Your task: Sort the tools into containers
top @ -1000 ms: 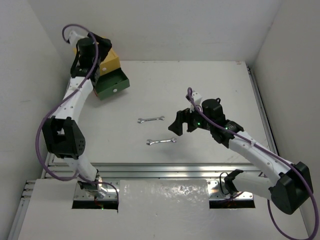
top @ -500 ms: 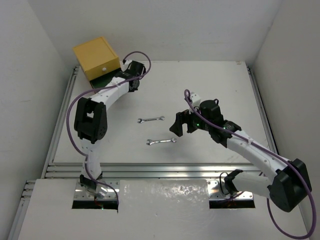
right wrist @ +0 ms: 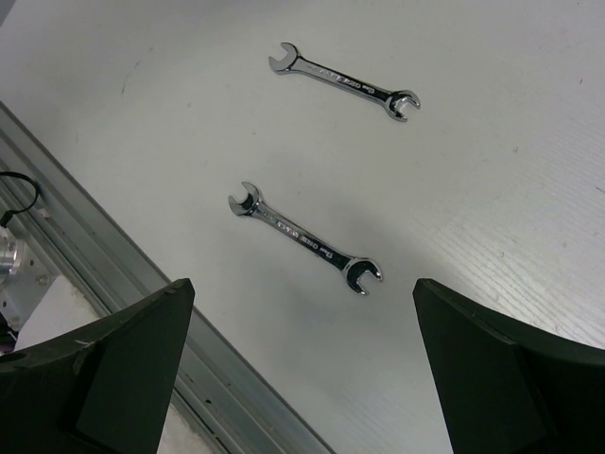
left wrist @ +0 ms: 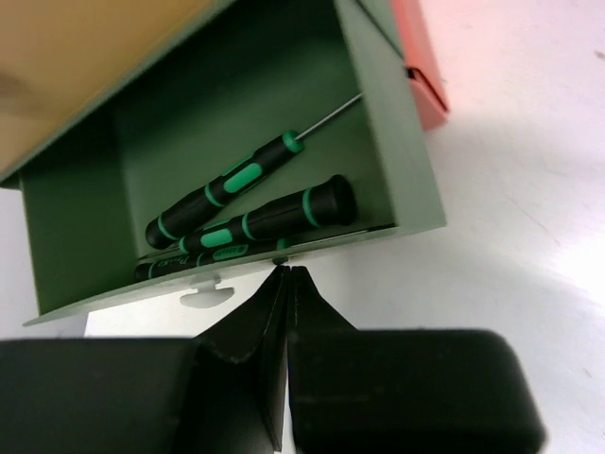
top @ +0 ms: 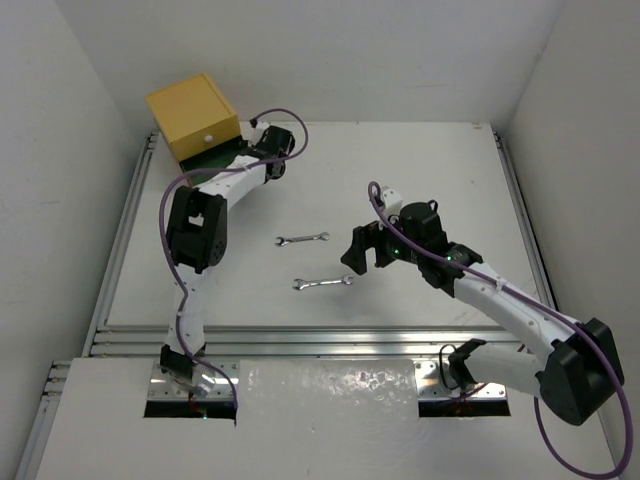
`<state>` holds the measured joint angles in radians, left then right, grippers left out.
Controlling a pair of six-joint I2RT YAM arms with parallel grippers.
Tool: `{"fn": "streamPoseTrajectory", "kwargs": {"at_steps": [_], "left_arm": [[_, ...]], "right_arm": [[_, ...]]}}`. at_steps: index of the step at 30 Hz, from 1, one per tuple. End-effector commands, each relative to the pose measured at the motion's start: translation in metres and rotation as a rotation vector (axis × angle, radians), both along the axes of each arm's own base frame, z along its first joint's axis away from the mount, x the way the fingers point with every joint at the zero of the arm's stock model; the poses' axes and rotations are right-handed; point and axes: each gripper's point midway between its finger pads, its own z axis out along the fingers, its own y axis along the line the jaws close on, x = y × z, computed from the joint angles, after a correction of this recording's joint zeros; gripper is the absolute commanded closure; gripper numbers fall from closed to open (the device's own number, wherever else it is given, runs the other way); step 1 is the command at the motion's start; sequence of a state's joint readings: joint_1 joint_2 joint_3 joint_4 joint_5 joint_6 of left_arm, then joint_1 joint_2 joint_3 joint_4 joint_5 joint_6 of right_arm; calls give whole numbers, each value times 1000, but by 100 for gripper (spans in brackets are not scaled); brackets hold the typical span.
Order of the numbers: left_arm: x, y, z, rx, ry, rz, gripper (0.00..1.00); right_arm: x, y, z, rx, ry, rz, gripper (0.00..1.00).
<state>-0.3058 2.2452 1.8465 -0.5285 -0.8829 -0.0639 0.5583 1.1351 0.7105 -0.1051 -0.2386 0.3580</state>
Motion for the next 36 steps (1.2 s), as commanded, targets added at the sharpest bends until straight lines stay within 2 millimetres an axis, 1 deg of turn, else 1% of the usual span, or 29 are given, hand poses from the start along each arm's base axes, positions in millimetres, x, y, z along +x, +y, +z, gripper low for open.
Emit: {"fn": "streamPoseTrajectory", "kwargs": {"at_steps": [1,2,3,7,10,13,16,20,23,24,25,26,27,28,29,30,34,35,36], "left_arm": [[19,30,36,44,-138,70,100],[22,36,38,34,-151,78,100],[23,38,39,47,-140,65,100],[40,46,40,54,-167,47,100],[52,51,37,81,-165,37,100],[59,53,38,92,-175,32,100],[63,53,41,98,-184,30,100],[60,50,41,92,-185,18,100],[58,37,38,79,-158,-28,90],[59,20,37,76,-162,-67,85],[50,15,28,108,-117,-109,69],[45,11,27,131,-116,-127,60],[39,2,21,144,-132,-151,49],[36,3,19,172,-123,-166,46],[36,5,20,181,-150,-156,45],[31,9,10,208,-120,-152,44],[29,16,-7,258,-92,-149,43],[30,16,-9,258,-102,-145,43],[32,19,-16,261,-90,-139,43]], "right_arm": [[6,0,12,23,-64,-1,1],[5,2,11,25,-58,5,1],[6,2,11,27,-54,5,1],[6,3,8,23,-46,6,1],[6,3,11,25,-47,5,1],[5,2,14,31,-56,7,1],[4,3,18,40,-60,9,1],[1,4,23,57,-70,18,1],[1,4,23,57,-74,17,1],[1,4,22,59,-70,19,1],[2,4,19,56,-65,18,1],[1,5,18,55,-60,21,1],[2,5,18,55,-60,21,1],[2,6,15,52,-52,20,1],[2,6,13,49,-49,23,1],[3,6,13,51,-49,20,1],[3,7,10,53,-39,25,1],[3,8,9,53,-39,25,1],[2,7,8,51,-38,25,1]]}}
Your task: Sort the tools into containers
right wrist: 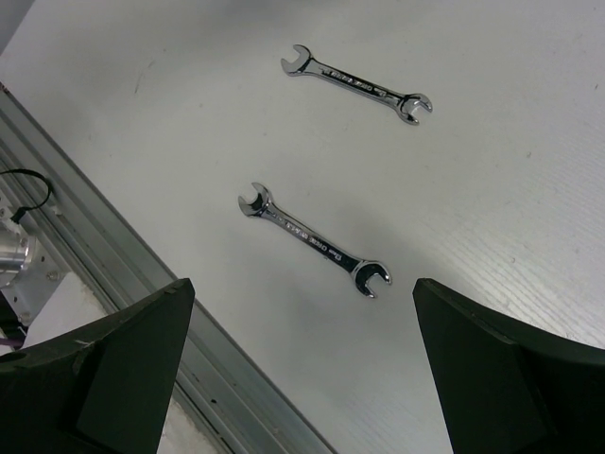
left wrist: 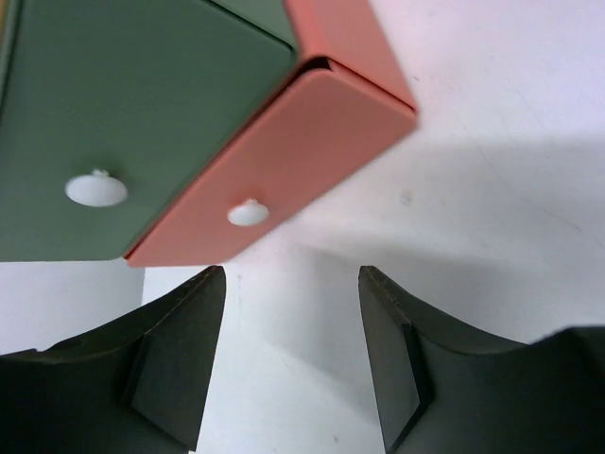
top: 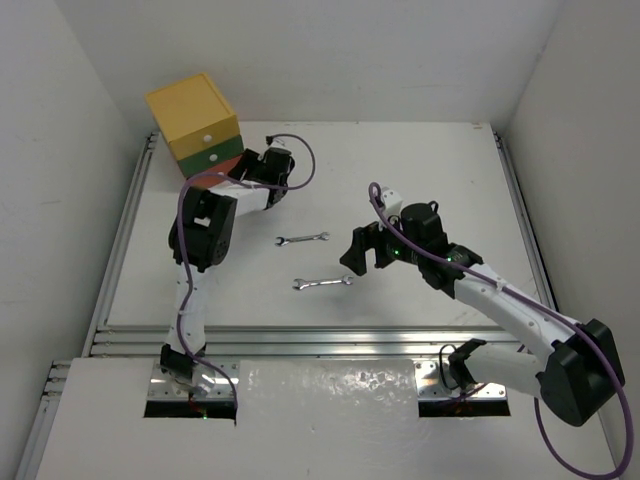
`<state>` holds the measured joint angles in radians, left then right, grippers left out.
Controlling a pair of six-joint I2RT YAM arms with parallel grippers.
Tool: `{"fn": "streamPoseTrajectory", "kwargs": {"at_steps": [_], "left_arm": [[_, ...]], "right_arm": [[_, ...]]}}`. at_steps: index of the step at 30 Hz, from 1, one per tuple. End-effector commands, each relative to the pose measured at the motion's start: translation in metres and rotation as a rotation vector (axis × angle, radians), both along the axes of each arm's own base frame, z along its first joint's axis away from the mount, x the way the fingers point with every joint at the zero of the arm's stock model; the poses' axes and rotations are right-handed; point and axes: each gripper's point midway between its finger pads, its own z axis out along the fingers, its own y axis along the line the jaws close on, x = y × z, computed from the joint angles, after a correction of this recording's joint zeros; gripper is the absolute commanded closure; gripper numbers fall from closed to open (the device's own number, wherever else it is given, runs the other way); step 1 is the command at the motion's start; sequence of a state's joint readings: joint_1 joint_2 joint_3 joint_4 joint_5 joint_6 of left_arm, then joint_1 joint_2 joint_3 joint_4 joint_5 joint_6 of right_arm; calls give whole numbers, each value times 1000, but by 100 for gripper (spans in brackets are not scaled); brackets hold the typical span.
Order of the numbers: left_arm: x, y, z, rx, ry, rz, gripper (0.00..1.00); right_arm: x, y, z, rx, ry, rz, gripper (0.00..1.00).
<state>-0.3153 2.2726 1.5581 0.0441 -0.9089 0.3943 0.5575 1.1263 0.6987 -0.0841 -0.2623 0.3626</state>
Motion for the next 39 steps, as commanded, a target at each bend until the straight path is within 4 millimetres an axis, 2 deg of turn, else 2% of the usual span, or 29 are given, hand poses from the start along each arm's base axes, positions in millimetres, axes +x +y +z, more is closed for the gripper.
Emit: {"fn": "streamPoseTrajectory", "kwargs": {"at_steps": [1,5,11,16,22,30,39], "left_arm": [[19,18,23,22,-125,56,43],[24,40,11,53,-113,118,43],[29,53,-6,56,-93,121,43],[32,61,-9,57,-95,140,43],[37,65,-12,57,-99,138,44],[42,64,-14,55,-99,134,62],[46,69,-9,93,-106,160,62]], "right_arm": [[6,3,6,28,-34,4,1],[4,5,5,35,-32,12,1],[1,8,4,44,-22,29,1],[1,7,4,43,-20,29,1],[0,9,3,49,-16,36,1],[0,10,2,50,-8,38,1],[-1,12,0,57,8,48,1]]}}
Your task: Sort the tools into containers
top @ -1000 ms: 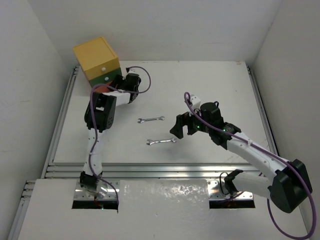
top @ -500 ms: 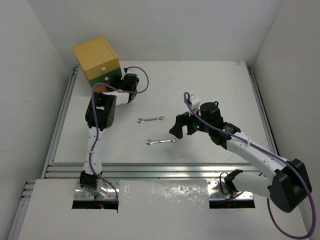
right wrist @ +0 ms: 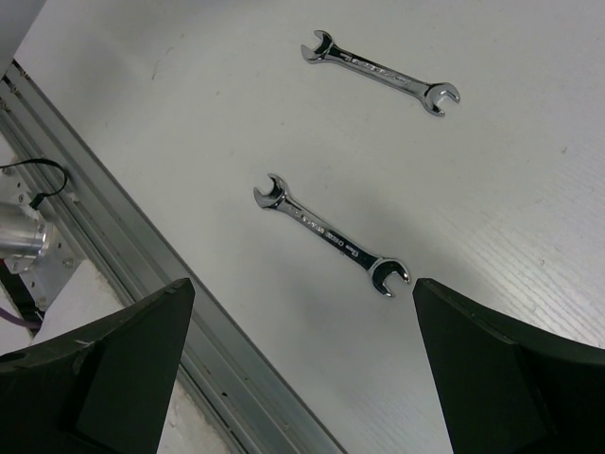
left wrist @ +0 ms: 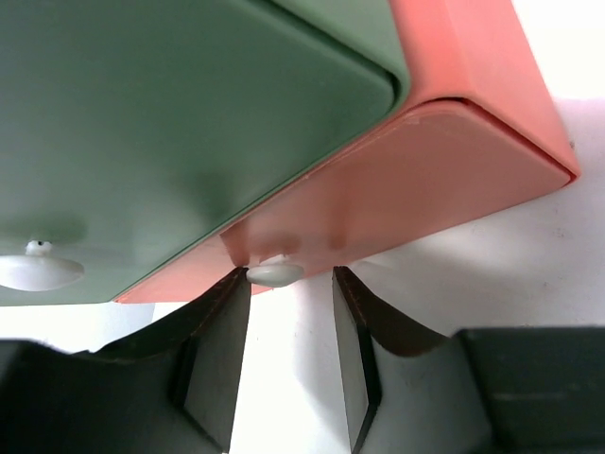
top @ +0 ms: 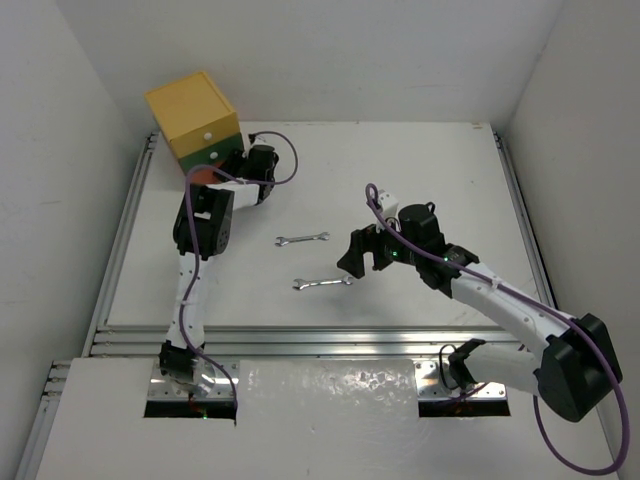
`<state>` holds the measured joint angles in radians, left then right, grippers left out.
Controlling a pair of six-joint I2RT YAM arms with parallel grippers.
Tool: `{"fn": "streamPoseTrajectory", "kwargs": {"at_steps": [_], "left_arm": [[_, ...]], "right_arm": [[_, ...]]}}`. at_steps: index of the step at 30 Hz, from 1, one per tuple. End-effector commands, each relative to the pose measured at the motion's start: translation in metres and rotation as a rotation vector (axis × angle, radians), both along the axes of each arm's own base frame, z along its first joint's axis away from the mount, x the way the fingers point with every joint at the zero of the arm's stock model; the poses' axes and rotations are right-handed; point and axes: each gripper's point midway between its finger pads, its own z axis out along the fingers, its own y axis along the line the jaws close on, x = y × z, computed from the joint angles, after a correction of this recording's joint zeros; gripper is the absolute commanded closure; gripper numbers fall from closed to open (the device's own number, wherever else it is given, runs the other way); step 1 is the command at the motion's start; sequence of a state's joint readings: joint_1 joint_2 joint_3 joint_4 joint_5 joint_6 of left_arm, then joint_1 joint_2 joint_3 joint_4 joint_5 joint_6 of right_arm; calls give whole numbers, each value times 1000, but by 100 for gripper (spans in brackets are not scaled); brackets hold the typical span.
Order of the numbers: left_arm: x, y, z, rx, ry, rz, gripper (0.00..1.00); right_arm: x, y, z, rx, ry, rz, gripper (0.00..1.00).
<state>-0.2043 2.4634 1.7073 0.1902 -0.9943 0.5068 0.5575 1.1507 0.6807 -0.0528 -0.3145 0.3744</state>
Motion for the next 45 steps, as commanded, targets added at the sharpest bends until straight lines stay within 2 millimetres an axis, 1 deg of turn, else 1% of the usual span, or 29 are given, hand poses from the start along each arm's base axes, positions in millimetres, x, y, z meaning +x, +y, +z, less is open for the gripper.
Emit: {"fn": "streamPoseTrajectory", "kwargs": {"at_steps": [1,2,3,9,11,15,17,20,21,23,24,26,27,28,34,35,36,38,39,43,44,45], "left_arm": [[15,6,15,6,-74,22,62],[15,7,14,10,-71,27,58],[13,7,16,17,-75,38,57],[10,11,29,42,-119,67,56],[9,12,37,55,-132,76,57],[12,6,51,50,-161,57,57],[16,6,48,53,-155,53,57],[16,8,40,72,-128,58,57],[15,9,34,74,-114,56,57],[15,8,28,72,-108,54,58],[15,8,22,76,-97,55,59],[15,8,16,77,-88,54,65],[15,8,15,75,-90,55,67],[16,7,15,73,-89,53,72],[20,7,18,64,-102,51,86],[20,6,18,62,-104,52,88],[19,5,19,61,-101,53,93],[19,2,20,43,-115,54,96],[18,-3,22,37,-116,46,100],[13,-17,25,-7,-149,38,100],[7,-23,20,-12,-136,32,100],[4,-26,25,-39,-169,37,100]], "right_arm": [[4,5,7,33,-21,9,1],[4,5,7,35,-20,8,1],[4,5,6,36,-18,9,1],[3,7,4,37,-3,19,1],[2,7,3,36,-2,19,1],[3,7,4,37,-5,20,1],[2,8,4,38,-4,23,1],[2,8,5,41,-4,23,1],[1,8,5,41,-4,25,1],[1,7,4,41,-3,23,1],[2,8,5,41,-4,23,1],[1,8,4,40,-3,23,1],[2,8,5,40,-5,24,1],[1,7,4,39,-4,24,1],[1,8,3,36,0,24,1],[2,8,3,38,-1,24,1],[2,8,3,38,0,23,1],[1,8,2,37,4,25,1],[1,8,2,37,4,25,1],[2,8,1,35,5,23,1],[2,8,2,35,3,22,1],[2,8,2,35,3,22,1]]}}
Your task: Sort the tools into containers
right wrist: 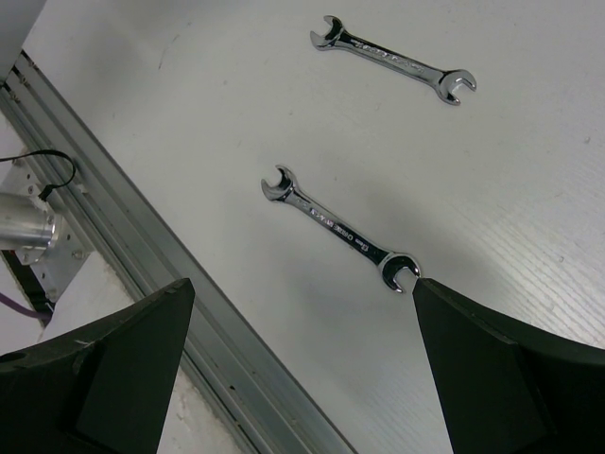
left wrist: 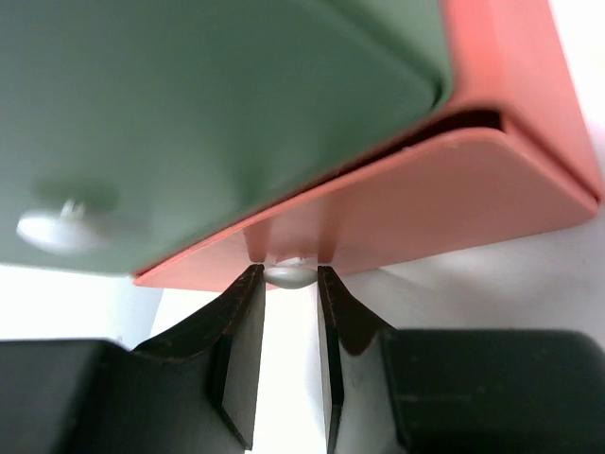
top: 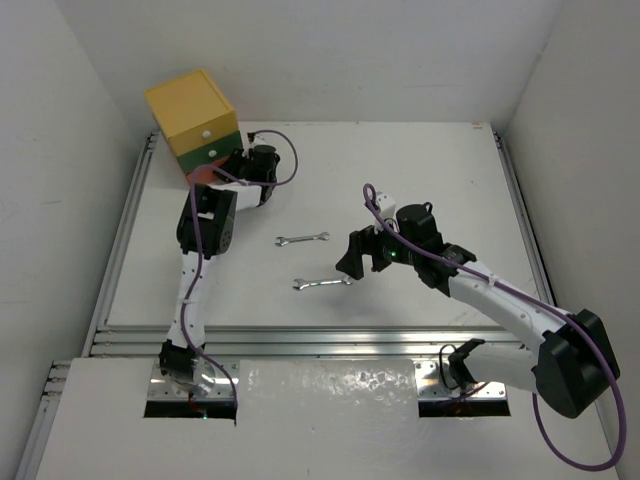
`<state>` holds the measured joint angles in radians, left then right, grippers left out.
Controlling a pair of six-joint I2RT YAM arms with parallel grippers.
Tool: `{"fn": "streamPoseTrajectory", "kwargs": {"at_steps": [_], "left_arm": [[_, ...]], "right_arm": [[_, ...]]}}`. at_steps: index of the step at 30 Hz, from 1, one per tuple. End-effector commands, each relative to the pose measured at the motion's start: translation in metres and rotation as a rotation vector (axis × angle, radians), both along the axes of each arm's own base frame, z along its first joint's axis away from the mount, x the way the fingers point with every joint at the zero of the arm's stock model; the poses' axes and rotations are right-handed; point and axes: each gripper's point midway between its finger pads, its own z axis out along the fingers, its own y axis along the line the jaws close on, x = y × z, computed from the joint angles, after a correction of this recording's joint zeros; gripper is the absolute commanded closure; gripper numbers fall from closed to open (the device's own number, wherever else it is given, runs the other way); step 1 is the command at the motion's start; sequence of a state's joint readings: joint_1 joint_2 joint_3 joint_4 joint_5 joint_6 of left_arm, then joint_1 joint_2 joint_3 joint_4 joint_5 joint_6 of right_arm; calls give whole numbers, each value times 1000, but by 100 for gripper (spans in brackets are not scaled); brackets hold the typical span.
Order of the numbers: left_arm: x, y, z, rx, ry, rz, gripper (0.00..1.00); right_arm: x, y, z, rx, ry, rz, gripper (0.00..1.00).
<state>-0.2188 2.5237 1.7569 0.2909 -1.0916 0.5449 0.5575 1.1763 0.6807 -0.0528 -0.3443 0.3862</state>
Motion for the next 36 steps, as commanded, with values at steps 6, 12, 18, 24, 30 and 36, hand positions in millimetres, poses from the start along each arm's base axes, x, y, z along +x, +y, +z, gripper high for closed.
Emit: {"fn": "streamPoseTrajectory", "kwargs": {"at_steps": [6,12,18,24,30,36], "left_arm": [[-24,-56,7,-200,-117,-57,100],[-51,-86,-8,-222,-85,-76,100],[-63,-90,6,-207,-101,-72,69],[-78,-103,47,-333,-140,-87,34],[-94,-142,97,-731,-207,-121,7],[-173,-137,181,-1074,-387,-26,0]], "right_arm": [[5,4,9,33,-34,4,1],[5,4,10,35,-37,5,1],[5,5,9,36,-31,10,1],[10,3,5,9,-40,0,1],[11,4,3,-16,-68,42,1],[6,40,-31,-334,-84,333,1]]}}
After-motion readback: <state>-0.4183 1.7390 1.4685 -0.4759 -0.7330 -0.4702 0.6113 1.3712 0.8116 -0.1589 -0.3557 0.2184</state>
